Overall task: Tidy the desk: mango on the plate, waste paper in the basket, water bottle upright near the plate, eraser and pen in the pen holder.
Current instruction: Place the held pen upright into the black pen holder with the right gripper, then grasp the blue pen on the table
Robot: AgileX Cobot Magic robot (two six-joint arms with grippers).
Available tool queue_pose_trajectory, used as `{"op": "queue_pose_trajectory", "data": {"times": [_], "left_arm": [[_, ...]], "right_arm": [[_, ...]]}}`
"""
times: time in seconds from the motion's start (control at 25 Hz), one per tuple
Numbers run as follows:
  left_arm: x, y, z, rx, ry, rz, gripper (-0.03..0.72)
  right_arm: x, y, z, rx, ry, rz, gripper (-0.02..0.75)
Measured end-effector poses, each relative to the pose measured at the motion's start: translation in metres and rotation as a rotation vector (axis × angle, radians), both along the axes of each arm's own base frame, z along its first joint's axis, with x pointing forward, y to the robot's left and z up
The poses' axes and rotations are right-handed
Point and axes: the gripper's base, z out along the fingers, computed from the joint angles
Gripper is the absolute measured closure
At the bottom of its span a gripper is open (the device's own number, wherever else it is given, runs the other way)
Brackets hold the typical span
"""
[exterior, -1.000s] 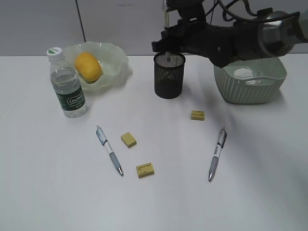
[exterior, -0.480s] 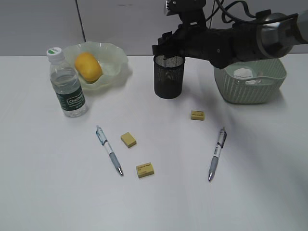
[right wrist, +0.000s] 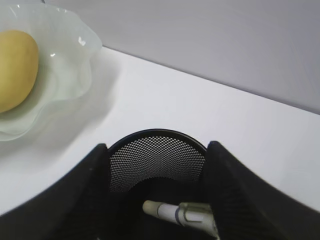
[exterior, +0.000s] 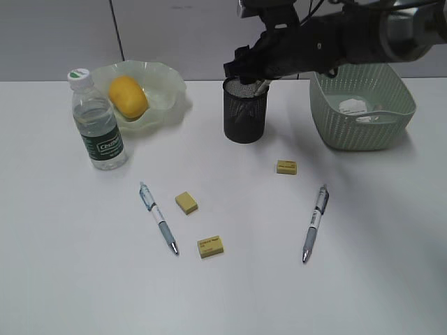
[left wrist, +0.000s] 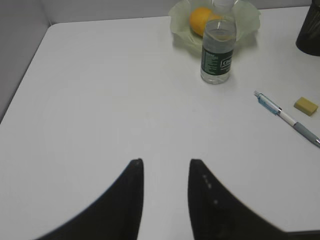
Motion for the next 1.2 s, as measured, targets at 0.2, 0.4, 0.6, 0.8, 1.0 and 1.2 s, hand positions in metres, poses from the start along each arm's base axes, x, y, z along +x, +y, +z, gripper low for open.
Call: {"op": "queue_pose_trajectory", "data": {"times": [0.2,0.4,0.6,0.8,1.0,1.2], "left_arm": [[0.0,0.0,0.0,0.0,0.0,0.0,0.45],[0.0,0.0,0.0,0.001,0.0,0.001,0.449],[0.0,0.0,0.0,0.001,0.0,0.001,0.449],[0.0,0.0,0.0,0.002,0.0,0.001,0.449],[0.0,0.0,0.0,0.003,0.0,0.002,0.449],[0.0,0.0,0.0,0.003,0.0,0.002,0.45]], "right_arm": [[-0.002,-0.002,0.044,-0.053,0.104,-0.009,0.297],[-0.009,-0.007,0.073,-0.159,0.312,-0.021,0.323],[-0.022,-0.013,0.101,-0.249,0.492,-0.032,0.349],[-0.026,-0.022,0.125,-0.269,0.545,-0.052,0.367],[-0.013,-0.054,0.133,-0.22,0.55,-0.137,0.372],[0.002,-0.101,0.133,-0.168,0.573,-0.24,0.372]]}}
